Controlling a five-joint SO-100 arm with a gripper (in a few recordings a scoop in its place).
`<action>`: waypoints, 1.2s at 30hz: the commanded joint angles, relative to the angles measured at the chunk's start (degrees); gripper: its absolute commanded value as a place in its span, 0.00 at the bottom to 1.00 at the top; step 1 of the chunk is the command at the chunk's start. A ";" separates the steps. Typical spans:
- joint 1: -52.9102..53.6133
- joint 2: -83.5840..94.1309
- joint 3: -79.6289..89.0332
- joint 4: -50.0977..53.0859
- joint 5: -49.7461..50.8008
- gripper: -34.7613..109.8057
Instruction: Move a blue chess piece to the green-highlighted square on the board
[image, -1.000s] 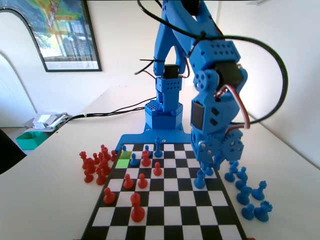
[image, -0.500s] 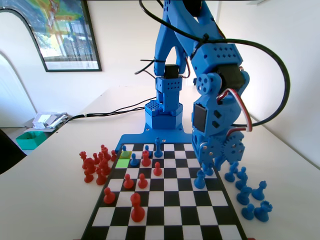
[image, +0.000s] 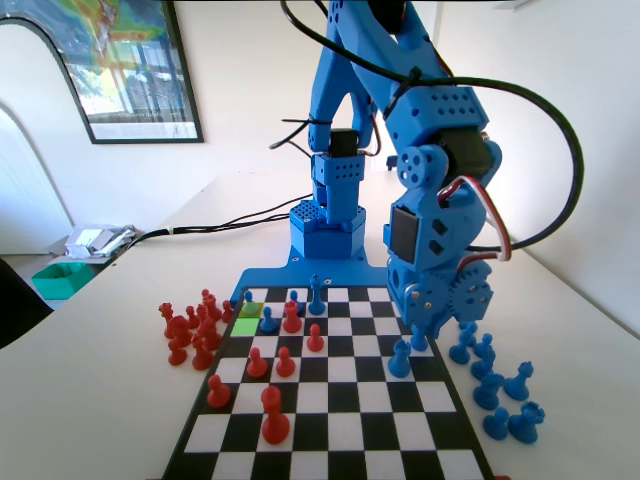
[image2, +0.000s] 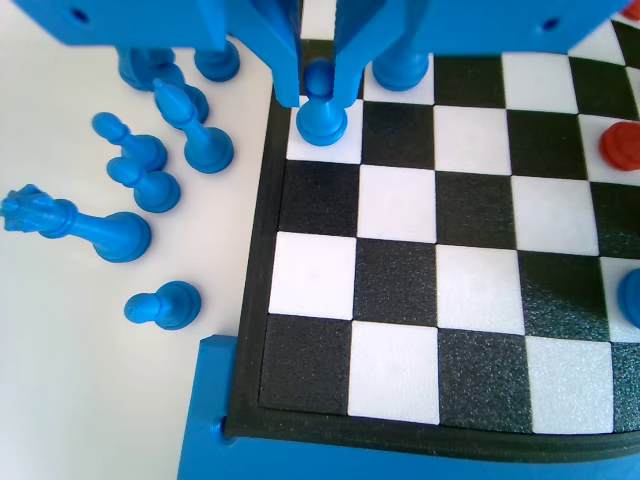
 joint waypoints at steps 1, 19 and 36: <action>-0.79 1.32 -0.62 0.00 -1.41 0.25; 0.09 2.46 -10.99 7.65 1.05 0.25; 3.34 -2.02 -11.25 4.22 -0.70 0.25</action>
